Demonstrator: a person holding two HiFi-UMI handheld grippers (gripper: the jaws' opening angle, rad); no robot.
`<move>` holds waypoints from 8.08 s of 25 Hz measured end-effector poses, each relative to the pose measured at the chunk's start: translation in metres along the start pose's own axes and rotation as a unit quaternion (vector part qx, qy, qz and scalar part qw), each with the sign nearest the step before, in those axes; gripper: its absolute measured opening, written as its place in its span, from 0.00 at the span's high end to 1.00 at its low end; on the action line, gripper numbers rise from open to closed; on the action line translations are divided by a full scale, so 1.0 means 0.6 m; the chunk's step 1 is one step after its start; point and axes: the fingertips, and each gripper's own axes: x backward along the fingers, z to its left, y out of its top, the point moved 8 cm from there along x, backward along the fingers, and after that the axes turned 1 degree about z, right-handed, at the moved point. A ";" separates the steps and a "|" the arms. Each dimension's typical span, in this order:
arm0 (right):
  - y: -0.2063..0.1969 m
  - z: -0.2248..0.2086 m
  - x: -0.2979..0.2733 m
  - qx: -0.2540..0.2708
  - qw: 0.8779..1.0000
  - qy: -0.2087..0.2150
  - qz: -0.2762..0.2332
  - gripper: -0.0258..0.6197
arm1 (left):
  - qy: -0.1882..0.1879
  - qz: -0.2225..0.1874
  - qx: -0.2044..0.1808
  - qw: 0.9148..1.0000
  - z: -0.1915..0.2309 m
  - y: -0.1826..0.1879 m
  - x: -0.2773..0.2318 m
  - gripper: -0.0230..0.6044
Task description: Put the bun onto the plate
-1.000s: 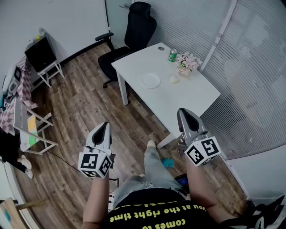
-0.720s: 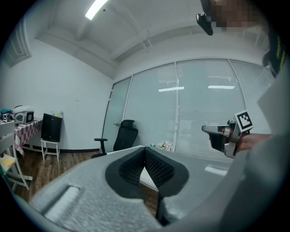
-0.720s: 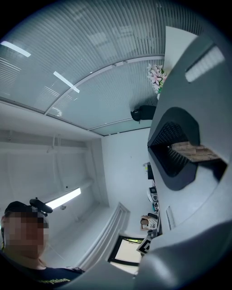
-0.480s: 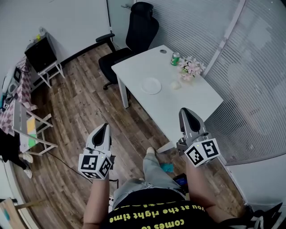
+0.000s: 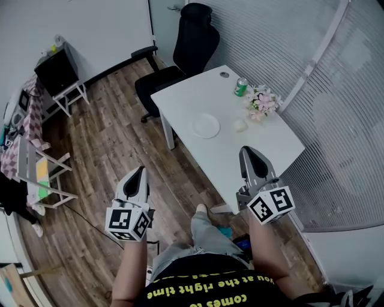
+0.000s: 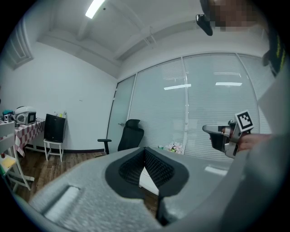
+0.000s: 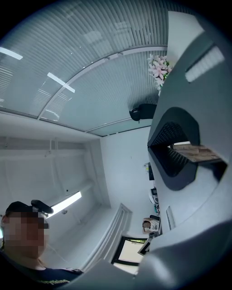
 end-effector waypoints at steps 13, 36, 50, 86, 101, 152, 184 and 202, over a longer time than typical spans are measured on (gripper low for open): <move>0.013 -0.103 -0.106 -0.011 1.000 0.007 0.006 0.95 | 0.009 0.004 0.003 1.000 0.006 0.026 -0.134 0.96; 0.011 -0.232 -0.201 -0.017 0.999 0.029 0.031 0.95 | 0.016 0.014 0.009 1.000 -0.023 0.036 -0.303 0.96; -0.010 -0.265 -0.212 -0.035 0.998 0.021 0.039 0.95 | 0.006 0.032 0.006 0.999 -0.031 0.027 -0.348 0.96; -0.022 -0.211 -0.296 -0.007 0.989 -0.147 0.023 0.95 | -0.149 0.045 0.008 0.988 0.132 0.045 -0.514 0.96; -0.034 -0.248 -0.325 -0.013 0.989 -0.145 0.038 0.95 | -0.147 0.050 0.009 0.988 0.134 0.050 -0.557 0.96; -0.229 -0.448 -0.313 -0.029 0.965 -0.141 0.217 0.73 | -0.132 0.129 0.014 0.983 0.053 -0.070 -0.698 0.96; -0.422 -0.519 -0.342 -0.024 0.906 -0.123 0.404 0.39 | -0.126 0.164 0.023 0.978 0.059 -0.133 -0.743 0.96; -0.439 -0.519 -0.350 0.007 0.890 -0.117 0.441 0.36 | -0.126 0.169 0.024 0.977 0.073 -0.144 -0.745 0.96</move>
